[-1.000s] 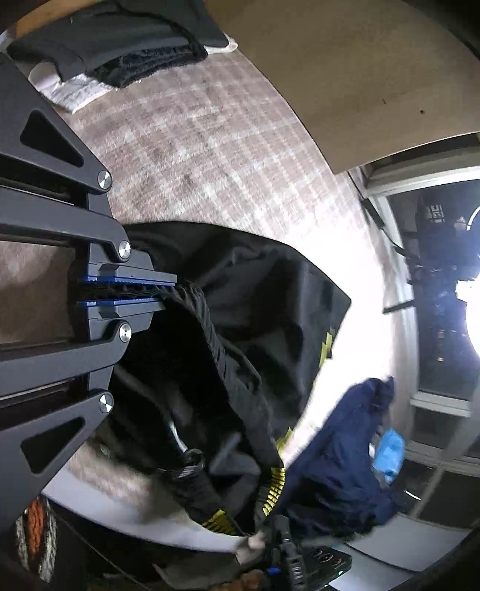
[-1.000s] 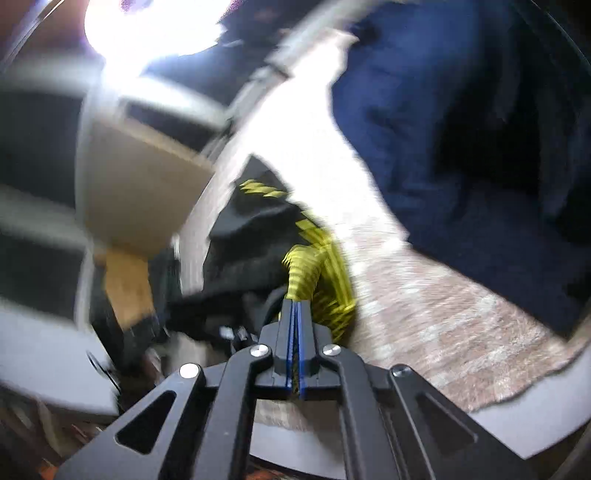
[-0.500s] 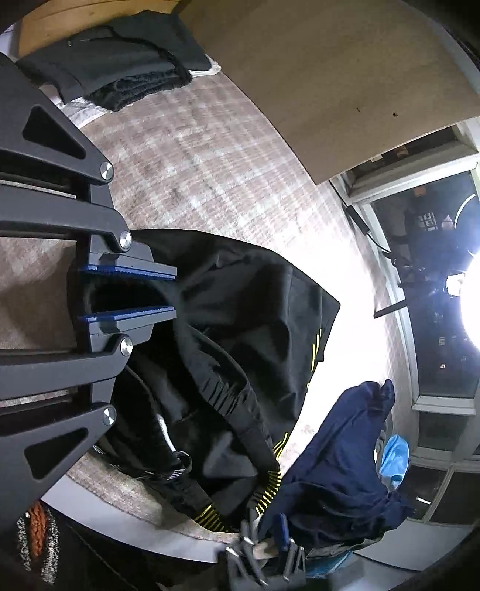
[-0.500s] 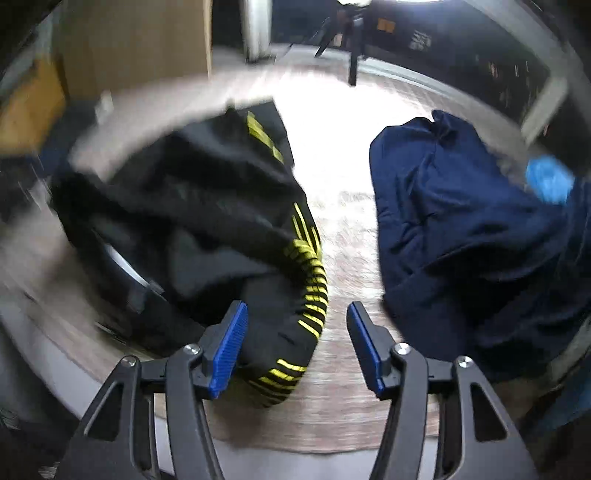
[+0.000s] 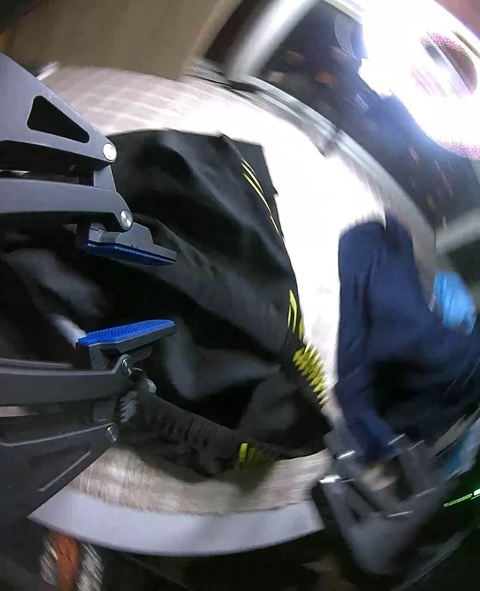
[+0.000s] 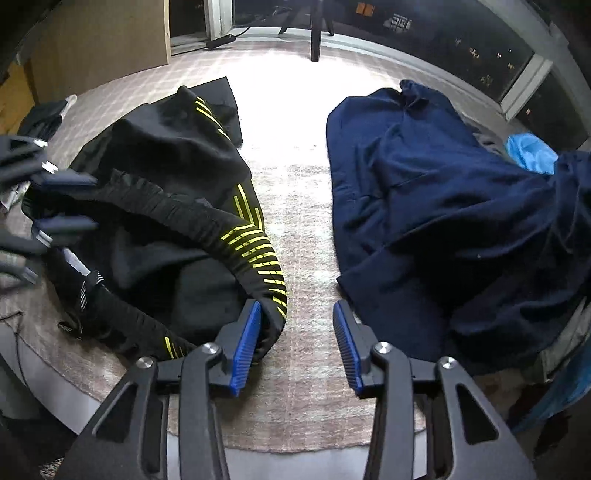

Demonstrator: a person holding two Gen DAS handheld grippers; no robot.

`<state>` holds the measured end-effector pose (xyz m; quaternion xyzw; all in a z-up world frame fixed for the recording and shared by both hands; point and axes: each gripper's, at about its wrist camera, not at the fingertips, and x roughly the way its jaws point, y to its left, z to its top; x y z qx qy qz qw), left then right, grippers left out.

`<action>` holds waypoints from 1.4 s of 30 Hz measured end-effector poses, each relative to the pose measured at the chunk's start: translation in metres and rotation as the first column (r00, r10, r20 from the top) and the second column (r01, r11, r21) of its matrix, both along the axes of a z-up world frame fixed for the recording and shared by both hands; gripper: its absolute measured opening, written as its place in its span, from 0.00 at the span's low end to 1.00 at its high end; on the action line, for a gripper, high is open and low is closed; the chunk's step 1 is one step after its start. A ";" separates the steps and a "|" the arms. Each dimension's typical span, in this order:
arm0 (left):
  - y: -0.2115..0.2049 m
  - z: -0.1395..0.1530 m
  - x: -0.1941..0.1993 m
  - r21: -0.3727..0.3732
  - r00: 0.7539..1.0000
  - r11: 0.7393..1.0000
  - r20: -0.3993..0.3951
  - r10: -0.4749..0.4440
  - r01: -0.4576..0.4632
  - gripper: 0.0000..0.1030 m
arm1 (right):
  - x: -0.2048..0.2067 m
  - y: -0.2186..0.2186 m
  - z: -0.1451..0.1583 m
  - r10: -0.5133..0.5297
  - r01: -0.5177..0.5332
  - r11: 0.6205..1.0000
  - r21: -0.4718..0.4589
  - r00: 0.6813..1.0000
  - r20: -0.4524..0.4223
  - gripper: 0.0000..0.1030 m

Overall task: Fold clothes
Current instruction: 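Grasp the pants waistband with the left gripper and pull it toward the right gripper, then lift the pants by the waistband with the left gripper while the right gripper grips the cuff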

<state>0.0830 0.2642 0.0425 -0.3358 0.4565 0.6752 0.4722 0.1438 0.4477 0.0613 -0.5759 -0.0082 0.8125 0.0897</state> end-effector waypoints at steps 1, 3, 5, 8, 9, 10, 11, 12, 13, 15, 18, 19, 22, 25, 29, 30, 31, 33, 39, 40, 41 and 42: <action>0.008 -0.005 -0.004 -0.013 1.000 1.000 -0.017 -0.002 0.002 0.29 | 0.000 0.003 0.000 -0.009 0.009 1.000 -0.010 1.000 -0.003 0.39; 0.022 -0.014 -0.011 -0.032 0.999 0.999 -0.041 -0.003 0.002 0.29 | 0.001 0.009 0.001 -0.026 0.026 0.999 -0.029 1.000 -0.009 0.39; 0.032 -0.011 -0.023 -0.013 1.000 1.000 -0.013 0.017 -0.017 0.29 | 0.002 0.016 0.001 -0.044 0.043 0.998 -0.048 0.999 -0.014 0.39; 0.047 -0.006 -0.040 0.014 0.998 0.999 0.030 0.047 -0.048 0.29 | 0.000 0.020 -0.002 -0.046 0.046 0.997 -0.067 0.999 -0.007 0.39; 0.052 -0.005 -0.045 0.021 0.998 0.998 0.043 0.055 -0.055 0.29 | -0.002 0.019 -0.004 -0.038 0.038 0.997 -0.070 0.999 0.002 0.39; 0.055 -0.005 -0.048 0.023 0.997 0.998 0.049 0.056 -0.057 0.29 | -0.004 0.019 -0.006 -0.029 0.029 0.997 -0.072 1.000 0.010 0.39; 0.059 -0.004 -0.051 0.025 0.997 0.998 0.058 0.057 -0.059 0.29 | -0.005 0.018 -0.009 -0.020 0.021 0.997 -0.074 1.000 0.019 0.39; 0.062 -0.005 -0.054 0.027 0.996 0.998 0.071 0.059 -0.061 0.29 | -0.007 0.018 -0.011 -0.011 0.013 0.997 -0.077 1.000 0.027 0.39; 0.064 -0.006 -0.056 0.029 0.994 0.997 0.088 0.065 -0.067 0.29 | -0.009 0.017 -0.013 -0.002 0.005 0.997 -0.080 0.999 0.036 0.39; 0.067 -0.009 -0.060 0.032 0.990 0.996 0.119 0.076 -0.081 0.29 | -0.013 0.016 -0.018 0.016 -0.011 0.996 -0.085 0.999 0.052 0.39; 0.057 -0.003 -0.062 0.036 0.983 0.993 0.152 0.104 -0.111 0.29 | -0.018 0.014 -0.024 0.043 -0.036 0.995 -0.094 0.996 0.077 0.38; 0.048 0.002 -0.061 0.043 0.980 0.992 0.163 0.114 -0.122 0.29 | -0.020 0.014 -0.027 0.052 -0.044 0.994 -0.097 0.995 0.085 0.26; -0.004 0.030 -0.064 0.084 0.964 0.976 0.193 0.181 -0.200 0.34 | -0.019 0.017 -0.023 0.047 -0.038 0.991 -0.131 0.997 0.067 0.05; -0.078 0.057 -0.076 0.126 0.913 0.919 0.225 0.340 -0.374 0.45 | -0.017 0.022 -0.016 0.033 -0.026 0.985 -0.173 0.999 0.037 0.05; -0.162 0.065 -0.081 0.112 0.808 0.814 0.258 0.530 -0.570 0.46 | -0.015 0.028 -0.007 0.012 -0.012 0.974 -0.228 1.000 -0.002 0.05; -0.175 0.062 -0.082 0.101 0.781 0.791 0.270 0.562 -0.604 0.46 | -0.015 0.029 -0.005 0.007 -0.009 0.971 -0.239 1.000 -0.008 0.05; -0.183 0.059 -0.081 0.097 0.763 0.775 0.290 0.578 -0.625 0.46 | -0.015 0.028 -0.004 0.005 -0.006 0.970 -0.244 1.000 -0.007 0.05; -0.192 0.053 -0.080 0.105 0.734 0.754 0.349 0.583 -0.649 0.46 | -0.017 0.029 -0.004 -0.004 0.002 0.967 -0.254 1.000 -0.008 0.05; -0.161 0.022 -0.089 0.068 0.747 0.788 0.379 0.547 -0.612 0.47 | -0.018 0.029 0.000 -0.002 -0.001 0.971 -0.241 1.000 -0.011 0.06; -0.154 0.013 -0.094 0.044 0.740 0.790 0.383 0.552 -0.612 0.43 | -0.017 0.028 0.001 0.000 -0.003 0.972 -0.235 1.000 -0.014 0.06; -0.147 0.004 -0.099 0.020 0.734 0.791 0.387 0.558 -0.612 0.29 | -0.016 0.028 0.002 0.002 -0.005 0.973 -0.229 1.000 -0.017 0.06; -0.141 -0.003 -0.103 0.002 0.726 0.789 0.391 0.565 -0.615 0.14 | -0.015 0.028 0.003 0.003 -0.008 0.975 -0.224 1.000 -0.020 0.06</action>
